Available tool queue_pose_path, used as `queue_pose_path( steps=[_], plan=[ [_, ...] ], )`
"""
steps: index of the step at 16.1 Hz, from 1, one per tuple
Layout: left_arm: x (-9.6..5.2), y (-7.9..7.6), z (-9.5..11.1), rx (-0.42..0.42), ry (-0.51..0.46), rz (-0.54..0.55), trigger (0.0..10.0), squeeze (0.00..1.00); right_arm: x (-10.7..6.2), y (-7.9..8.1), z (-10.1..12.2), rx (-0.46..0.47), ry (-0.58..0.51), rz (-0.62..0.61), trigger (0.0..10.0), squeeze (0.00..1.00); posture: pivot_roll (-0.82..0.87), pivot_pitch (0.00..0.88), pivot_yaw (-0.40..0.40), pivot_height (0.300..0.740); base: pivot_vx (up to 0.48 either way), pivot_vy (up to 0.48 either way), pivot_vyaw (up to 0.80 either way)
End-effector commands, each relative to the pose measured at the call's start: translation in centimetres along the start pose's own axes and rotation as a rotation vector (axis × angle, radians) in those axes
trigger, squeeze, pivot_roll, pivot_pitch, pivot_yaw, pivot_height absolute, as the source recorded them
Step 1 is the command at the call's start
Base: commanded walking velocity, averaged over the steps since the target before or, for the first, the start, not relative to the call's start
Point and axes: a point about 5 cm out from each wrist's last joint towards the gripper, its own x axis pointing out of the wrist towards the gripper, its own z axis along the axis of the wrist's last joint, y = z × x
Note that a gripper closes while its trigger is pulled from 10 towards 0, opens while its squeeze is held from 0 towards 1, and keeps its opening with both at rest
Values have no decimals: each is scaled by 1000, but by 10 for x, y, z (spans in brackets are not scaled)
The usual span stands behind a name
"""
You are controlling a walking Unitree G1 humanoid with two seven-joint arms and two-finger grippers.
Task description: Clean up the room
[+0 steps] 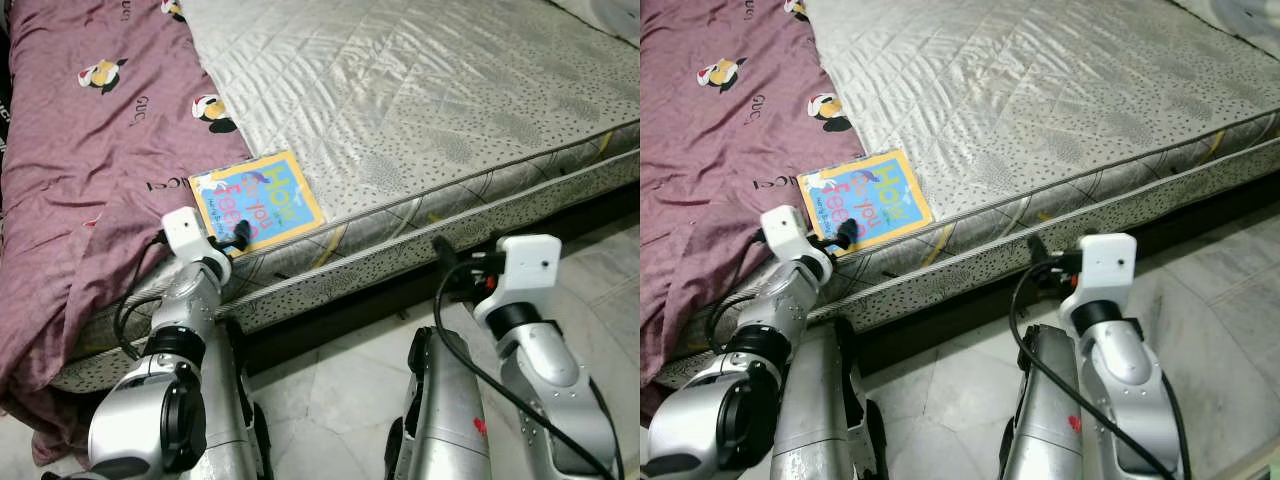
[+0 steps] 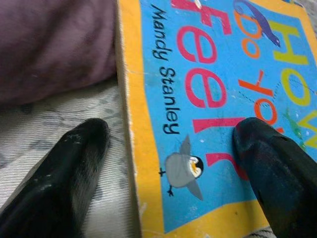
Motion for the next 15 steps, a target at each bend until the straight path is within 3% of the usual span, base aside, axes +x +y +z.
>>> queue_pose_path(
  steps=[1, 3, 4, 5, 9, 10, 12, 13, 15],
  plan=[
    [0, -2, -10, 11, 58, -26, 10000, 0, 2, -1, 1, -1, -6, -12, 10000, 0, -240, 75, 44, 460, 0, 0, 0],
    [0, -12, -17, 6, 95, -96, 10000, 0, 5, 0, 1, -3, -11, -7, 10000, 0, -235, 64, 45, 460, 0, 0, 0],
    [0, -13, -18, 0, 99, -100, 6863, 0, 6, 1, 1, -3, -13, -7, 10000, 0, -234, 64, 46, 460, 0, 0, 0],
    [0, -14, -20, -3, 100, -112, 0, 0, 7, 0, 1, -4, -18, -13, 10000, 0, -235, 62, 46, 460, 0, 0, 0],
    [1, -17, -15, -22, 66, -127, 0, 0, 9, 2, 1, 15, -18, 4, 10000, 0, -226, 61, 46, 460, 0, 0, 0],
    [2, -17, -11, -29, 51, -133, 0, 0, 11, 8, 3, 60, -26, 51, 10000, 0, -223, 73, 49, 460, 0, 0, 0],
    [2, -15, -3, -37, 9, -142, 0, 0, 12, 35, 8, 252, -4, 278, 10000, 0, -222, 59, 67, 460, 0, 0, 0],
    [2, -15, -1, -50, 2, -147, 0, 0, 10, 45, 11, 265, -9, 374, 10000, 0, -216, 55, 72, 460, 0, 0, 0],
    [3, -15, 4, -44, -24, -152, 0, 0, 8, 52, 8, 249, 7, 441, 10000, 0, -210, 49, 76, 460, 0, 0, 0]
  ],
)
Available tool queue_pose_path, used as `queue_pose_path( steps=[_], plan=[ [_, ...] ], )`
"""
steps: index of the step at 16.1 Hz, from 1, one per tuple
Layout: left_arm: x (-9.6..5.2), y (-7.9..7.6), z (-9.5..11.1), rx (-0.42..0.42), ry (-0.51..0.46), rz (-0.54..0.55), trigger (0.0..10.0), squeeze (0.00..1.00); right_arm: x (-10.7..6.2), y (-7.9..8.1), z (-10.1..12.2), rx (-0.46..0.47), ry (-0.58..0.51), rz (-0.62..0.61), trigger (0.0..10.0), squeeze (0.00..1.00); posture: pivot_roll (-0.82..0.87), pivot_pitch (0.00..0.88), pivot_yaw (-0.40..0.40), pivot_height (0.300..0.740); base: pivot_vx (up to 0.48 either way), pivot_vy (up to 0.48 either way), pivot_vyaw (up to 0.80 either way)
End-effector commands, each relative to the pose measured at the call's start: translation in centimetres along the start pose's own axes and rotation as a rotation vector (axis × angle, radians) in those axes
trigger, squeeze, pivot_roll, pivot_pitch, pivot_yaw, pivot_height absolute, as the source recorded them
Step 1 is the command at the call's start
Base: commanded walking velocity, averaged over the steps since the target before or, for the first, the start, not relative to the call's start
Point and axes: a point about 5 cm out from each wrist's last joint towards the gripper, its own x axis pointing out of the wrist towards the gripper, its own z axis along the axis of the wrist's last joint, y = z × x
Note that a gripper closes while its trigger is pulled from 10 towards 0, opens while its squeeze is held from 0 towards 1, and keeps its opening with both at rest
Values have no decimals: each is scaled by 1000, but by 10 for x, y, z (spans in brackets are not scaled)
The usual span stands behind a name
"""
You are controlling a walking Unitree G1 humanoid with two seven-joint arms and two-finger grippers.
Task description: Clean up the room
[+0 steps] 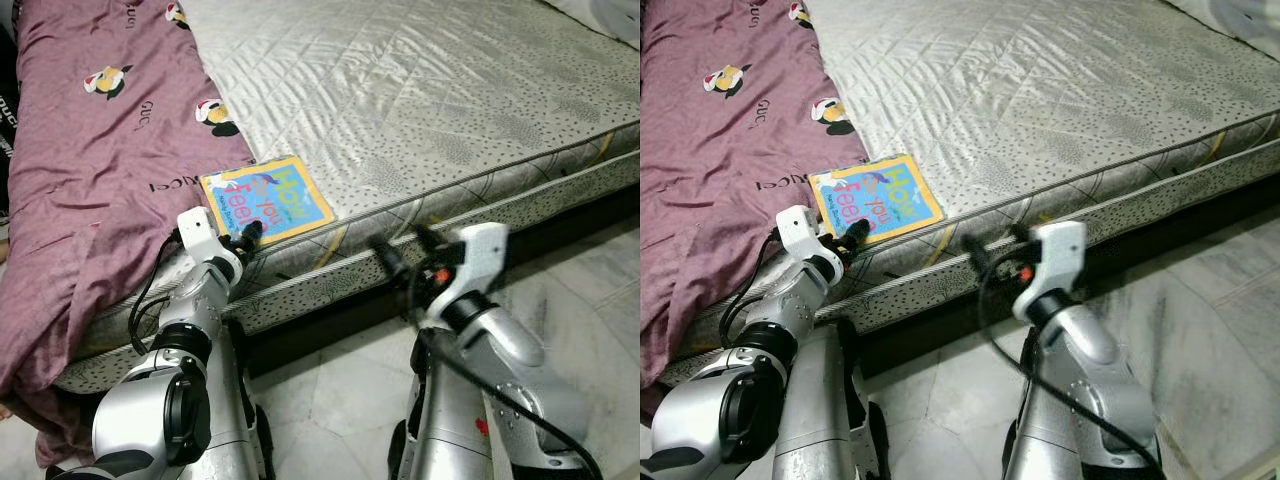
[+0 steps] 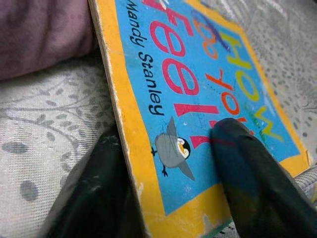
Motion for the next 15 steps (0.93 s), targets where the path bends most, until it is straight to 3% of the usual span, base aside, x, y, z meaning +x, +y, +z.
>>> queue_pose_path(
  steps=[1, 7, 15],
  plan=[
    [3, -4, 10, 7, -29, -19, 0, 0, 0, 3, 0, -3, 3, 27, 10000, 0, -201, 42, 78, 460, 0, 0, 0],
    [3, -10, 20, -7, -107, -54, 0, 0, 17, -8, -1, -56, -6, -5, 10000, 0, -155, 4, 84, 460, 0, 0, 0],
    [-2, -20, 32, -27, -239, -110, 0, 0, 23, -12, -4, -90, -35, -50, 10000, 0, -141, 0, 81, 460, 0, 0, 0]
  ],
)
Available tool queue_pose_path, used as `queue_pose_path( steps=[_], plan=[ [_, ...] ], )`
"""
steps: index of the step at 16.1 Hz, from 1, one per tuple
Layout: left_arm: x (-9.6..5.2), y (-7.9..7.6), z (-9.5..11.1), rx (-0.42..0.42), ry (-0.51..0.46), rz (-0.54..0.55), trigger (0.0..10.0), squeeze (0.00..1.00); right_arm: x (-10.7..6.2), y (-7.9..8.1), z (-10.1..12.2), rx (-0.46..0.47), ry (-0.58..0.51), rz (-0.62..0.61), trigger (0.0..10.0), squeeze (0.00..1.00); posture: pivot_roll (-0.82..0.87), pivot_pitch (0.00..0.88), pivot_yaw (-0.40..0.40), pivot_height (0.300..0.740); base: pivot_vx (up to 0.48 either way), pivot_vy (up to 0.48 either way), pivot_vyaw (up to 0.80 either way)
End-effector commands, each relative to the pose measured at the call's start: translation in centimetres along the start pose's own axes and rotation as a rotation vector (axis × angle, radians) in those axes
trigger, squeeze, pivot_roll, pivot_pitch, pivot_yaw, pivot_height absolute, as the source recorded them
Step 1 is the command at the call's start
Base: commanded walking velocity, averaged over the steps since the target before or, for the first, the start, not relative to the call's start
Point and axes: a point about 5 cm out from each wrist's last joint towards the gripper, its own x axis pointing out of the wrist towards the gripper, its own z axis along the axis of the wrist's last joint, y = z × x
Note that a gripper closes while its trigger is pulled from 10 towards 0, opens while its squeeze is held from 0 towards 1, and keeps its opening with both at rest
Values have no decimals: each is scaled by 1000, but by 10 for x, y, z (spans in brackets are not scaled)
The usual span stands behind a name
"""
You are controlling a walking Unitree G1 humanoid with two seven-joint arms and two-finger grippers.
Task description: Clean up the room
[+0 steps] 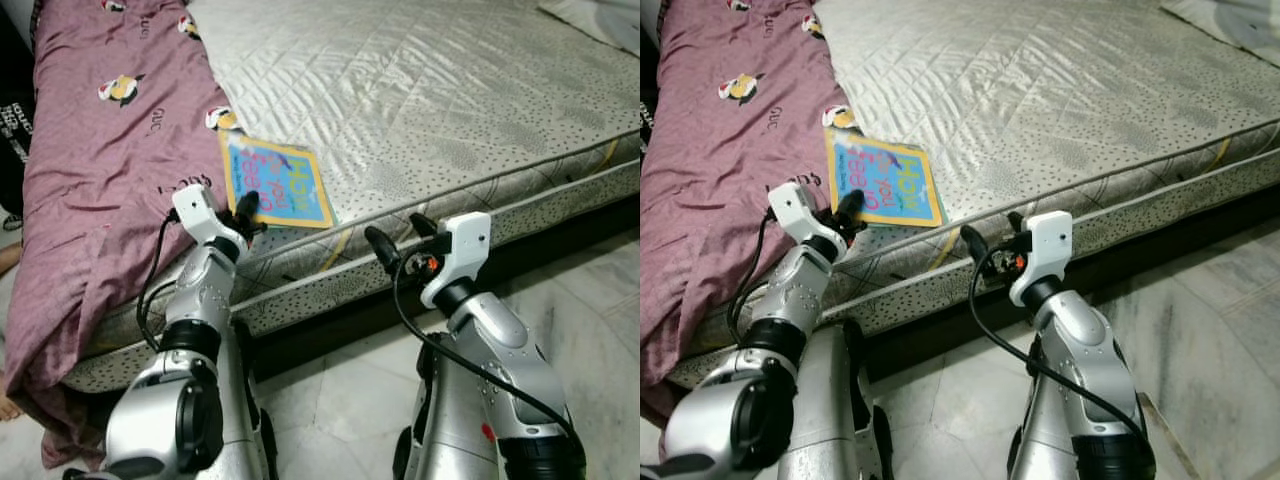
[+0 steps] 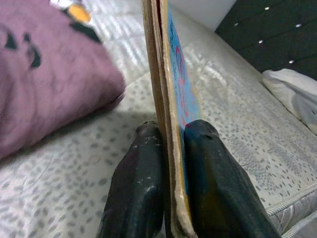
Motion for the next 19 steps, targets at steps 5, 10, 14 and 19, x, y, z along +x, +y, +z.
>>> queue_pose_path(
  steps=[5, 10, 14, 19],
  plan=[
    [-16, -8, 24, 122, -163, -73, 0, 0, 5, 3, 0, -15, -23, -2, 10000, 0, -136, 0, 91, 460, 0, 0, 0],
    [-30, -38, 52, 250, -300, -178, 0, 0, 13, -4, 2, -70, -56, -131, 10000, 0, -112, 0, 91, 460, 0, 0, 0],
    [-50, -47, 47, 376, -291, -210, 0, 0, 9, -6, 7, -14, -126, -192, 10000, 0, -107, 0, 99, 464, 0, 0, 0],
    [-68, -33, 38, 535, -246, -103, 10000, 0, 8, -15, 8, -18, -149, -245, 10000, 0, -101, 0, 111, 521, 0, 0, 0]
  ],
)
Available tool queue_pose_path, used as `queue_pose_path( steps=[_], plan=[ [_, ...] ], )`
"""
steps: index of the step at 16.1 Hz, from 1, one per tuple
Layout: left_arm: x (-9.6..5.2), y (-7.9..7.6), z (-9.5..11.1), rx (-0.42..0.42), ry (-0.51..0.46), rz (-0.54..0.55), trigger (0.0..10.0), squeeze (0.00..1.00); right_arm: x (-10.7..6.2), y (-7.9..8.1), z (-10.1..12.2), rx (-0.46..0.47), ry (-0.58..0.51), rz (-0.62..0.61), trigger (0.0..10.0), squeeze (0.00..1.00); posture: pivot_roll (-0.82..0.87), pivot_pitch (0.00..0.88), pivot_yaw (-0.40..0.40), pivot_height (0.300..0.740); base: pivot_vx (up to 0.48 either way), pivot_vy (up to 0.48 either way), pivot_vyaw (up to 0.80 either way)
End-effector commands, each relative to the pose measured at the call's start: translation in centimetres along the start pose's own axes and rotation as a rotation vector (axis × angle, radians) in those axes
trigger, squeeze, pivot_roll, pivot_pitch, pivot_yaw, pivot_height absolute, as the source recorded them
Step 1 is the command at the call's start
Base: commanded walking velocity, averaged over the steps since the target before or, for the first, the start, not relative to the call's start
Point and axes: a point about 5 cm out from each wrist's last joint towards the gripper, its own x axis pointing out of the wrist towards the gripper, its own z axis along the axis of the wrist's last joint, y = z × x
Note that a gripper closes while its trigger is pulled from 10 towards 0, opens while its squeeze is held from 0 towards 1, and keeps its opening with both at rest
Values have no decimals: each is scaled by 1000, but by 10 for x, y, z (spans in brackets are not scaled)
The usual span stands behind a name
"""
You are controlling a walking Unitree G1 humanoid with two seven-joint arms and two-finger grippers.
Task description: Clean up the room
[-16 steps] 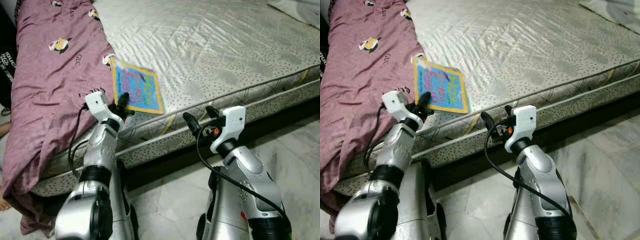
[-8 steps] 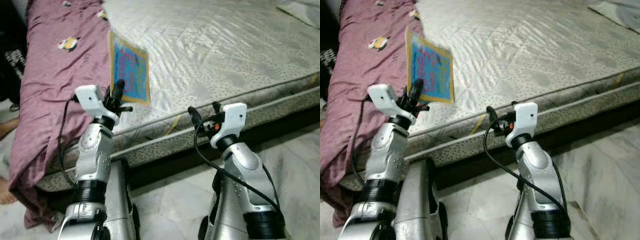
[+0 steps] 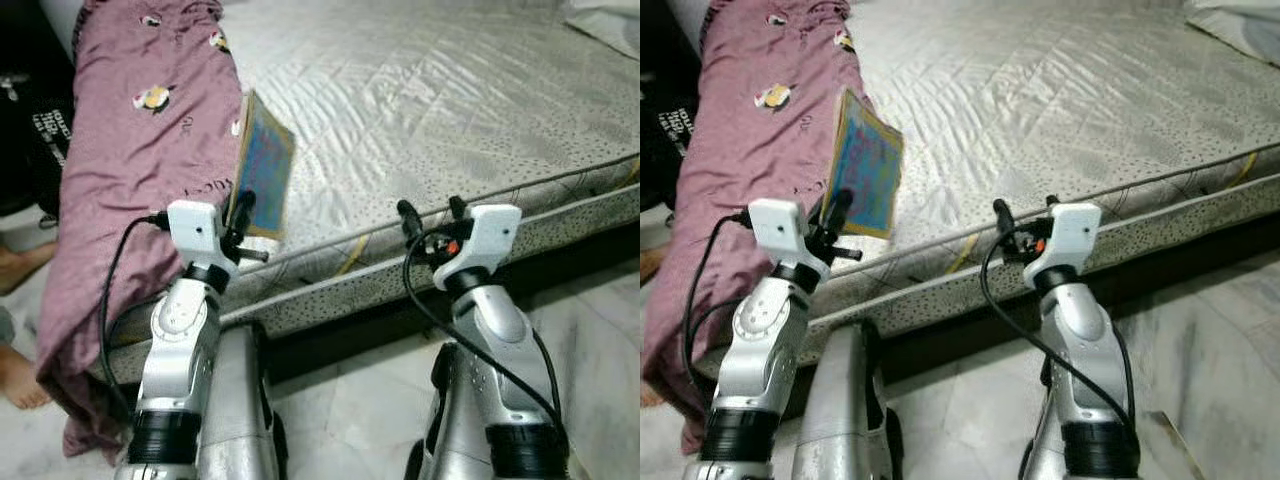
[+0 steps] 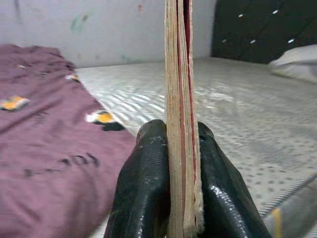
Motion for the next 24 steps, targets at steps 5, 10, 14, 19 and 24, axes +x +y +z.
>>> queue_pose_path(
  steps=[5, 10, 14, 19, 24],
  plan=[
    [-1, 3, 13, 85, -37, 32, 10000, 0, 7, -6, 10, -22, -54, -52, 10000, 0, -106, 0, 122, 573, 0, 0, 0],
    [4, 3, 13, 104, -25, 51, 10000, 0, 10, -14, 14, -48, -67, -74, 10000, 0, -106, 0, 116, 621, 0, 0, 0],
    [5, 0, 12, 115, -15, 55, 10000, 0, 13, -16, 16, -68, -75, -83, 10000, 0, -104, 0, 106, 668, 0, 0, 0],
    [8, 0, 13, 146, -19, 58, 10000, 0, 15, -19, 17, -83, -87, -118, 10000, 0, -106, 0, 106, 725, 0, 0, 0],
    [5, 3, 8, 156, 6, 83, 10000, 0, 12, -22, 15, -99, -88, -151, 10000, 0, -109, 0, 111, 740, 0, 0, 0]
  ],
)
